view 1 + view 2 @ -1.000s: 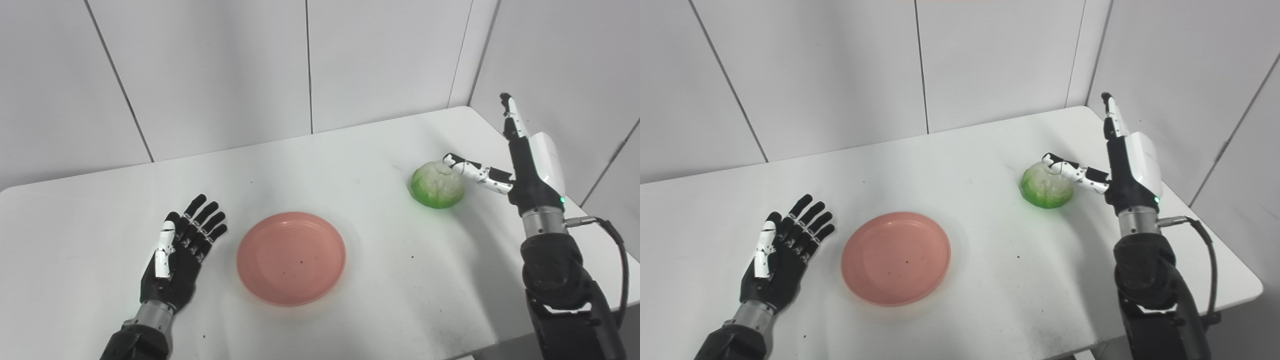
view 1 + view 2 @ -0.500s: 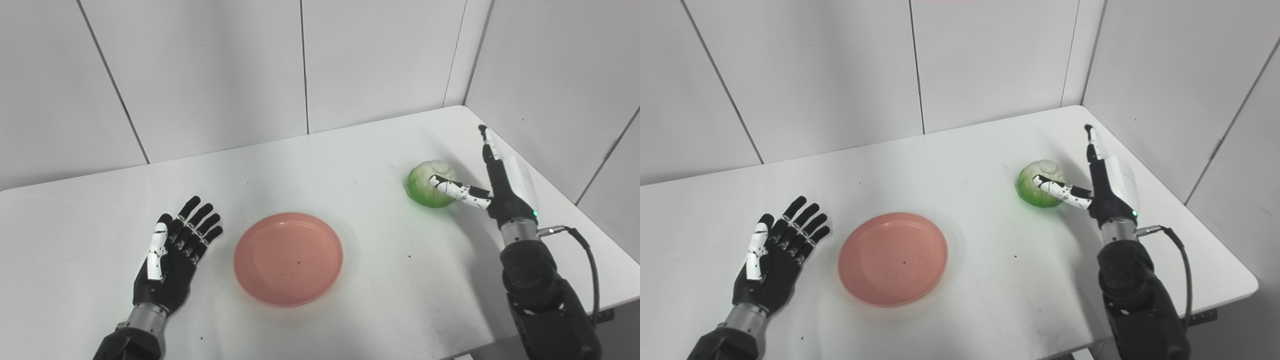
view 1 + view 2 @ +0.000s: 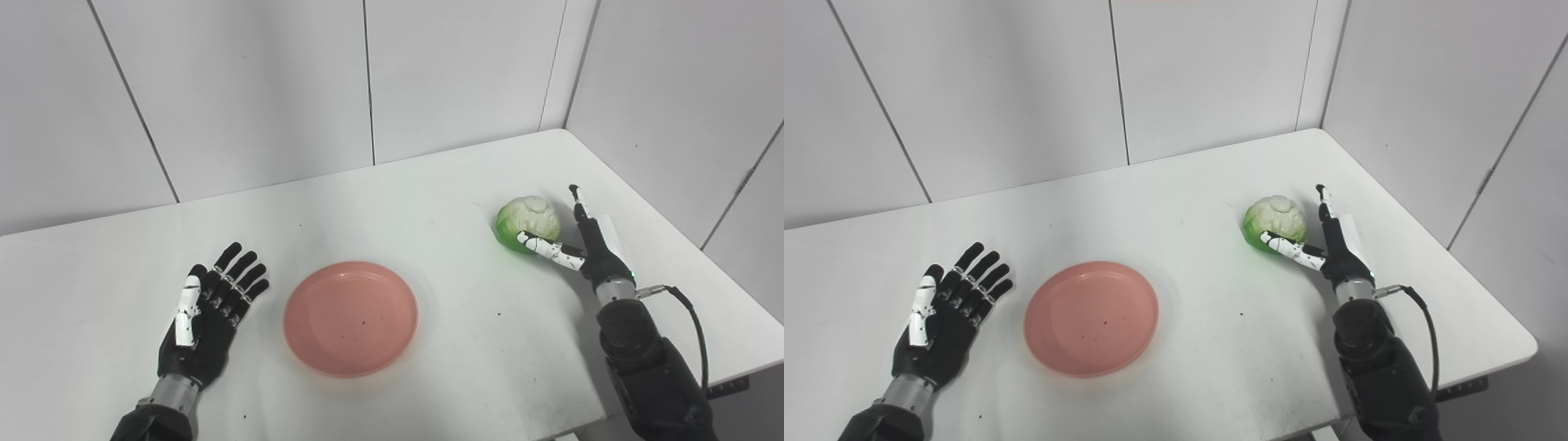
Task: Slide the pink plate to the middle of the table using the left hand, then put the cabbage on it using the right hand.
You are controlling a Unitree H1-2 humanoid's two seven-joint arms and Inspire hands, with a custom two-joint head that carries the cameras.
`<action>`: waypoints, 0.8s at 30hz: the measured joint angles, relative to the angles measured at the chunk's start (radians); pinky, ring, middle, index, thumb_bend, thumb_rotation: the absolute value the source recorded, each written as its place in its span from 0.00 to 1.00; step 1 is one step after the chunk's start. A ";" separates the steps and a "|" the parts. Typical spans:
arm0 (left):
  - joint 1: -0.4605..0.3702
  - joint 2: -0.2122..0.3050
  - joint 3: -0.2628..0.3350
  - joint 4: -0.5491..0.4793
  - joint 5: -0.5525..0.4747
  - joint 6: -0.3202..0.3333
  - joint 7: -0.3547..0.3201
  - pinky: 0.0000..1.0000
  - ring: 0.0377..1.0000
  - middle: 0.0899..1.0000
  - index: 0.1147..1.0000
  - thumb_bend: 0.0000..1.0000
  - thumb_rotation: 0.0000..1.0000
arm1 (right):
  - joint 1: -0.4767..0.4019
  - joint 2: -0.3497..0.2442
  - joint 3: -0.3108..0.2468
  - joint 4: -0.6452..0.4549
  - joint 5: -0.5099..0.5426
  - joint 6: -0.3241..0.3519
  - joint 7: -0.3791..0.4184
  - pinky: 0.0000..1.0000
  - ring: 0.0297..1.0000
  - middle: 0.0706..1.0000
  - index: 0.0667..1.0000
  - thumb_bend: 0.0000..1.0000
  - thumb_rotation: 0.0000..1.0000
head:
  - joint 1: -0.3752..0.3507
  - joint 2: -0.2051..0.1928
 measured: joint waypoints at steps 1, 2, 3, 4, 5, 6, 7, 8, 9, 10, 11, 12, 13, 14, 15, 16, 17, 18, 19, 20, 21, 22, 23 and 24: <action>0.000 0.000 0.000 0.000 0.000 0.000 0.000 0.87 0.86 0.86 0.86 0.40 1.00 | -0.007 -0.001 0.005 0.011 0.001 -0.002 -0.003 0.89 0.96 0.99 1.00 1.00 0.60 | 0.002 0.002; 0.000 0.000 -0.001 -0.001 0.000 0.000 0.000 0.87 0.86 0.86 0.86 0.40 1.00 | -0.013 -0.001 0.008 0.018 0.001 -0.005 -0.009 0.88 0.96 0.99 1.00 1.00 0.60 | 0.002 0.002; 0.000 0.000 -0.001 -0.001 0.000 0.000 0.000 0.87 0.86 0.86 0.86 0.40 1.00 | -0.019 -0.001 0.011 0.025 0.001 -0.008 -0.012 0.88 0.95 0.98 1.00 1.00 0.60 | 0.002 0.003; 0.001 0.000 -0.001 -0.002 0.000 0.000 0.000 0.88 0.86 0.86 0.85 0.40 1.00 | -0.024 -0.001 0.014 0.033 0.000 -0.009 -0.017 0.87 0.95 0.98 1.00 1.00 0.60 | 0.002 0.005; 0.001 0.000 -0.001 -0.002 0.000 0.000 0.000 0.88 0.86 0.86 0.85 0.40 1.00 | -0.029 -0.001 0.016 0.038 0.000 -0.009 -0.022 0.87 0.95 0.98 1.00 1.00 0.60 | 0.002 0.005; 0.001 0.000 0.000 -0.002 0.000 0.000 0.000 0.88 0.86 0.86 0.85 0.40 1.00 | -0.033 -0.001 0.019 0.044 0.001 -0.010 -0.028 0.88 0.95 0.98 1.00 1.00 0.60 | 0.002 0.005; 0.001 0.000 0.000 -0.002 0.000 0.000 0.000 0.88 0.86 0.86 0.85 0.40 1.00 | -0.037 -0.001 0.019 0.048 0.005 -0.010 -0.030 0.88 0.96 0.98 1.00 1.00 0.59 | 0.002 0.005; 0.001 0.000 0.000 -0.002 0.000 0.000 0.001 0.87 0.86 0.86 0.85 0.40 1.00 | -0.039 -0.001 0.019 0.053 0.009 -0.010 -0.032 0.89 0.96 0.98 1.00 1.00 0.59 | 0.002 0.005; 0.001 0.000 -0.001 -0.002 0.000 0.000 0.001 0.88 0.86 0.86 0.85 0.40 1.00 | -0.042 -0.001 0.018 0.059 0.014 -0.011 -0.035 0.91 0.97 0.99 1.00 1.00 0.58 | 0.002 0.005; 0.001 0.000 -0.001 -0.002 0.000 0.000 0.002 0.88 0.86 0.86 0.85 0.40 1.00 | -0.044 -0.001 0.018 0.064 0.021 -0.015 -0.037 0.92 0.98 0.99 1.00 1.00 0.57 | 0.002 0.005; 0.001 0.000 -0.001 -0.002 0.000 0.000 0.002 0.88 0.86 0.86 0.85 0.40 1.00 | -0.044 -0.001 0.018 0.066 0.028 -0.017 -0.038 0.93 0.98 0.99 1.00 1.00 0.57 | 0.002 0.005; 0.001 0.000 -0.001 -0.002 0.000 0.000 0.002 0.88 0.86 0.86 0.85 0.40 1.00 | -0.045 -0.001 0.018 0.069 0.037 -0.019 -0.038 0.94 0.99 0.99 1.00 1.00 0.57 | 0.002 0.005; 0.001 0.000 -0.001 -0.002 0.000 0.000 0.002 0.88 0.86 0.86 0.85 0.39 1.00 | -0.044 -0.001 0.017 0.072 0.043 -0.025 -0.039 0.94 0.99 0.99 1.00 1.00 0.57 | 0.000 0.006; 0.001 0.001 -0.001 -0.003 0.000 0.000 0.002 0.87 0.86 0.86 0.86 0.39 1.00 | -0.044 -0.001 0.017 0.074 0.050 -0.034 -0.040 0.95 0.99 0.99 1.00 1.00 0.56 | 0.002 0.008; 0.001 0.001 -0.001 -0.003 0.000 0.000 0.002 0.87 0.86 0.86 0.86 0.39 1.00 | -0.044 -0.001 0.016 0.074 0.054 -0.044 -0.040 0.95 0.99 0.99 1.00 1.00 0.56 | 0.002 0.008; 0.002 0.002 -0.001 -0.003 0.001 0.000 0.002 0.87 0.86 0.86 0.85 0.39 1.00 | -0.044 -0.001 0.016 0.074 0.058 -0.054 -0.041 0.95 1.00 1.00 1.00 1.00 0.56 | 0.002 0.008; 0.002 0.002 -0.002 -0.003 0.003 0.000 0.002 0.87 0.86 0.86 0.85 0.39 1.00 | -0.044 -0.001 0.016 0.074 0.061 -0.056 -0.041 0.96 1.00 1.00 1.00 1.00 0.55 | 0.002 0.008; 0.002 0.003 -0.003 -0.003 0.003 0.000 0.002 0.87 0.86 0.86 0.85 0.39 1.00 | -0.044 -0.001 0.015 0.074 0.065 -0.057 -0.041 0.96 1.00 1.00 1.00 1.00 0.55 | 0.002 0.008; 0.002 0.004 -0.004 -0.003 0.003 0.000 0.002 0.87 0.86 0.86 0.85 0.39 1.00 | -0.044 -0.001 0.015 0.074 0.074 -0.058 -0.040 0.97 1.00 1.00 1.00 1.00 0.55 | 0.002 0.008; 0.002 0.004 -0.004 -0.003 0.003 0.000 0.002 0.87 0.86 0.86 0.85 0.39 1.00 | -0.044 -0.001 0.015 0.074 0.080 -0.058 -0.040 0.97 1.00 1.00 1.00 1.00 0.55 | 0.002 0.008; 0.002 0.005 -0.005 -0.003 0.003 0.000 0.002 0.87 0.86 0.86 0.85 0.39 1.00 | -0.044 -0.002 0.015 0.074 0.086 -0.059 -0.039 0.96 1.00 1.00 1.00 1.00 0.55 | 0.002 0.008; 0.002 0.006 -0.005 -0.003 0.003 0.000 0.002 0.87 0.86 0.86 0.85 0.39 1.00 | -0.044 -0.003 0.016 0.074 0.092 -0.060 -0.039 0.97 1.00 1.00 1.00 1.00 0.56 | 0.002 0.008; 0.002 0.006 -0.005 -0.003 0.003 0.000 0.002 0.87 0.86 0.86 0.85 0.39 1.00 | -0.044 -0.004 0.016 0.074 0.093 -0.060 -0.038 0.97 1.00 1.00 1.00 1.00 0.56 | 0.005 0.009; 0.003 0.006 -0.005 -0.004 0.003 0.000 0.002 0.87 0.86 0.86 0.85 0.39 1.00 | -0.044 -0.005 0.016 0.073 0.094 -0.060 -0.038 0.97 1.00 1.00 1.00 1.00 0.56 | 0.005 0.009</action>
